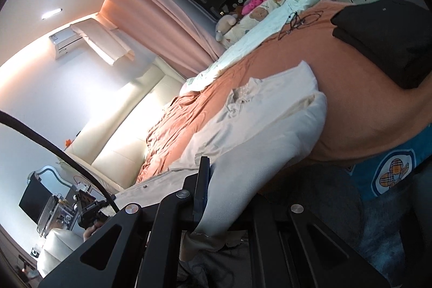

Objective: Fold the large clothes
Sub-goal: 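Lift the hem with both tools and carry it toward the collar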

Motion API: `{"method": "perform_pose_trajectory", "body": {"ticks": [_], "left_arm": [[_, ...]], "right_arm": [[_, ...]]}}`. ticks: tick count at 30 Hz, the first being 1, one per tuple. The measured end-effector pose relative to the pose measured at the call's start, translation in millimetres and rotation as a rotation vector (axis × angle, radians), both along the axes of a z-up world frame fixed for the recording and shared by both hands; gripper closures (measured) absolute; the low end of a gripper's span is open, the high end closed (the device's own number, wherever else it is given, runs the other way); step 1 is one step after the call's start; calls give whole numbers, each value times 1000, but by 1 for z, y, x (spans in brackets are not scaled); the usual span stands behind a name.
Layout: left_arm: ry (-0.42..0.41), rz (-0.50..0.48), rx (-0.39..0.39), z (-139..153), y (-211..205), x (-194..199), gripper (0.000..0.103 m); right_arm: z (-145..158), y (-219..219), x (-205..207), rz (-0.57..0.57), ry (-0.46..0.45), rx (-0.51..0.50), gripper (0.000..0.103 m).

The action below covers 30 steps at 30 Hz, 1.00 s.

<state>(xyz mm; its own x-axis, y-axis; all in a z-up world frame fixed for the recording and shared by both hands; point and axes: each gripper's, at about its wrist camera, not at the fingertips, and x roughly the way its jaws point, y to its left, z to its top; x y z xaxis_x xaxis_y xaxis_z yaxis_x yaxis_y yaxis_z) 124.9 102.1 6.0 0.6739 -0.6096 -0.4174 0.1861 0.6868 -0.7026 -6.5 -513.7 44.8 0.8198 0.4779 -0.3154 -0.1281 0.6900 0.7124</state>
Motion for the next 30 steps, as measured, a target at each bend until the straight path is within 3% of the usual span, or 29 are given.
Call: {"method": "perform_pose_trajectory", "body": {"ticks": [5, 18, 23, 30], "left_arm": [[-25, 13, -24, 12, -2, 20, 94], [-48, 34, 33, 65, -17, 156, 93], [-32, 48, 58, 66, -22, 210, 93], [46, 63, 87, 46, -29, 282, 93]], "right_arm": [[5, -15, 30, 4, -15, -6, 99], [40, -21, 175, -18, -61, -89, 99], [41, -15, 233, -31, -36, -116, 99], [39, -1, 305, -36, 16, -155, 99]]}}
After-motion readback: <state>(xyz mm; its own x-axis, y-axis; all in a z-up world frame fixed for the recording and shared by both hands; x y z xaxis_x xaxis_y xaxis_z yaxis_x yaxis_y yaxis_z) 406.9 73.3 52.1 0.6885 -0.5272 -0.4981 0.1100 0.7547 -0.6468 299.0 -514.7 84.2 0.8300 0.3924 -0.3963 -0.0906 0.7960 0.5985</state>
